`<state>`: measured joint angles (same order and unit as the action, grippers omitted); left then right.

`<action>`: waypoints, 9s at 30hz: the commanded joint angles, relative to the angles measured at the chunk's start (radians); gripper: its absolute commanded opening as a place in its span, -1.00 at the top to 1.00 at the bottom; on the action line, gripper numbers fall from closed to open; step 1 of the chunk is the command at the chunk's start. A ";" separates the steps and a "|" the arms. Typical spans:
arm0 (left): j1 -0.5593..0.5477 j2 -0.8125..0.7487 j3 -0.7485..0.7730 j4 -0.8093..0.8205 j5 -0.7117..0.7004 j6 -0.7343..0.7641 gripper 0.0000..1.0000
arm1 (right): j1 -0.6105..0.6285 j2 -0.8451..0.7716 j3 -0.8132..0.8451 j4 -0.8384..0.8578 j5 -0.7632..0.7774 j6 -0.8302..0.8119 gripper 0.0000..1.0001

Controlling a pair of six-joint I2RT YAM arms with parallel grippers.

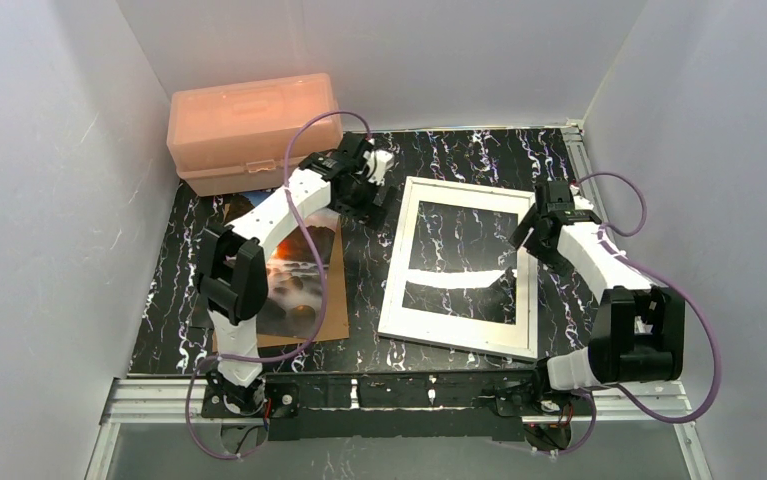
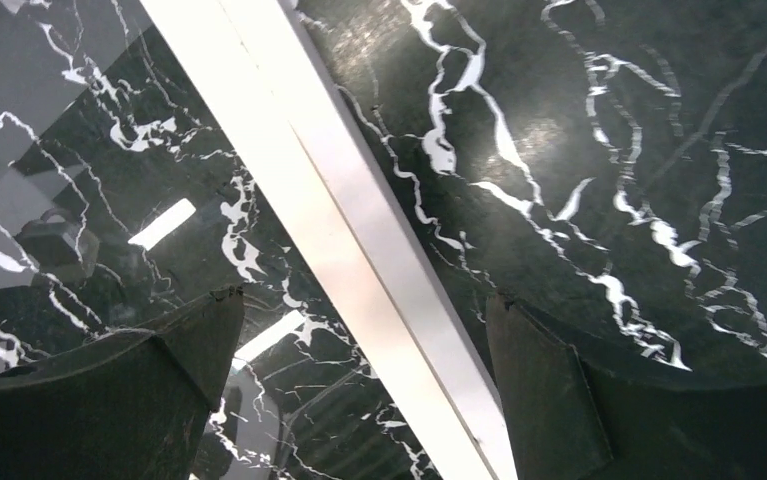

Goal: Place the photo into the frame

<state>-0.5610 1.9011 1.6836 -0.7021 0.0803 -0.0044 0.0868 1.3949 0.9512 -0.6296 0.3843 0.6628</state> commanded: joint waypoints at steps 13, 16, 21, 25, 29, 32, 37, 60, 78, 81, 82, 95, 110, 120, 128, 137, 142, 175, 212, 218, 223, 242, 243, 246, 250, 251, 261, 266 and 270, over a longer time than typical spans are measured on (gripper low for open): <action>0.307 -0.311 -0.137 -0.247 0.162 0.195 -0.97 | -0.252 0.052 -0.177 0.418 -0.551 -0.024 -0.97; 0.384 -0.350 -0.160 -0.286 0.174 0.228 -0.97 | -0.256 0.067 -0.177 0.463 -0.605 -0.019 -0.97; 0.545 -0.390 -0.207 -0.343 0.216 0.298 -0.97 | -0.256 0.110 -0.170 0.549 -0.699 0.019 -0.97; 0.718 -0.421 -0.251 -0.367 0.242 0.380 -0.97 | -0.256 0.171 -0.144 0.579 -0.746 0.033 -0.97; 0.876 -0.415 -0.266 -0.415 0.264 0.482 -0.97 | -0.243 0.190 -0.104 0.552 -0.725 0.019 -0.97; 0.999 -0.388 -0.254 -0.451 0.265 0.564 -0.97 | -0.187 0.142 -0.030 0.453 -0.583 -0.031 -0.97; 1.149 -0.331 -0.242 -0.465 0.229 0.686 -0.97 | 0.045 0.038 0.115 0.324 -0.273 -0.047 -0.97; 1.196 -0.196 -0.494 0.127 -0.105 0.576 -0.43 | 0.992 0.728 0.755 0.311 -0.068 0.162 -0.97; 1.074 -0.097 -0.603 0.283 -0.170 0.456 -0.43 | 0.912 0.795 0.669 0.439 -0.173 0.178 -0.97; 1.057 -0.104 -0.621 0.277 -0.153 0.460 -0.42 | 0.913 0.789 0.621 0.484 -0.211 0.211 -0.97; 1.051 -0.109 -0.628 0.274 -0.146 0.463 -0.41 | 0.914 0.786 0.605 0.499 -0.228 0.225 -0.97; 1.046 -0.201 -0.662 0.210 -0.099 0.518 -0.38 | 1.039 0.735 0.488 0.591 -0.327 0.330 -0.97; 1.049 -0.259 -0.665 0.162 -0.053 0.554 -0.36 | 0.891 0.661 0.409 0.609 -0.293 0.310 -0.97; 1.058 -0.269 -0.573 0.110 -0.015 0.507 -0.37 | 0.891 0.730 0.421 0.664 -0.350 0.355 -0.97; 1.052 -0.164 -0.572 0.189 -0.067 0.468 -0.37 | 0.890 0.747 0.443 0.674 -0.352 0.374 -0.97; 0.994 -0.122 -0.611 0.225 -0.121 0.466 -0.35 | 0.887 0.754 0.422 0.746 -0.377 0.425 -0.97; 0.981 -0.122 -0.626 0.225 -0.108 0.473 -0.31 | 0.888 0.725 0.406 0.799 -0.377 0.435 -0.97; 0.959 -0.169 -0.541 0.135 -0.041 0.456 -0.31 | 0.855 0.590 0.352 0.690 -0.395 0.330 -0.97; 0.887 -0.028 -0.421 0.153 -0.022 0.352 -0.37 | 0.755 0.874 0.614 0.646 -0.260 0.245 -0.97; 0.867 -0.028 -0.460 0.171 -0.009 0.371 -0.37 | 0.751 0.884 0.561 0.736 -0.309 0.308 -0.97; 0.856 0.007 -0.449 0.166 -0.046 0.403 -0.27 | 0.740 0.862 0.504 0.803 -0.344 0.370 -0.97; 0.843 0.014 -0.464 0.161 -0.067 0.447 -0.21 | 0.744 0.707 0.374 0.991 -0.377 0.402 -0.97; 0.843 0.016 -0.466 0.161 -0.067 0.449 -0.21 | 0.745 0.702 0.367 0.996 -0.377 0.403 -0.97; 0.843 0.016 -0.473 0.164 -0.067 0.456 -0.20 | 0.748 0.688 0.344 1.019 -0.377 0.408 -0.97; 0.843 0.021 -0.479 0.161 -0.067 0.461 -0.20 | 0.751 0.675 0.323 1.078 -0.412 0.408 -0.97; 0.843 0.022 -0.481 0.161 -0.067 0.462 -0.19 | 0.750 0.676 0.321 1.093 -0.424 0.409 -0.97; 0.839 0.029 -0.490 0.158 -0.067 0.480 -0.16 | 0.751 0.650 0.291 1.185 -0.460 0.400 -0.97; 0.838 0.023 -0.491 0.155 -0.067 0.485 -0.15 | 0.750 0.639 0.258 1.290 -0.497 0.421 -0.97; 0.836 0.017 -0.492 0.150 -0.067 0.486 -0.14 | 0.749 0.647 0.232 1.460 -0.546 0.477 -0.97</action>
<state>0.2813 1.8725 1.2510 -0.5198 0.0383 0.4610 0.8295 2.0930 1.1999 0.6041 -0.0975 1.0908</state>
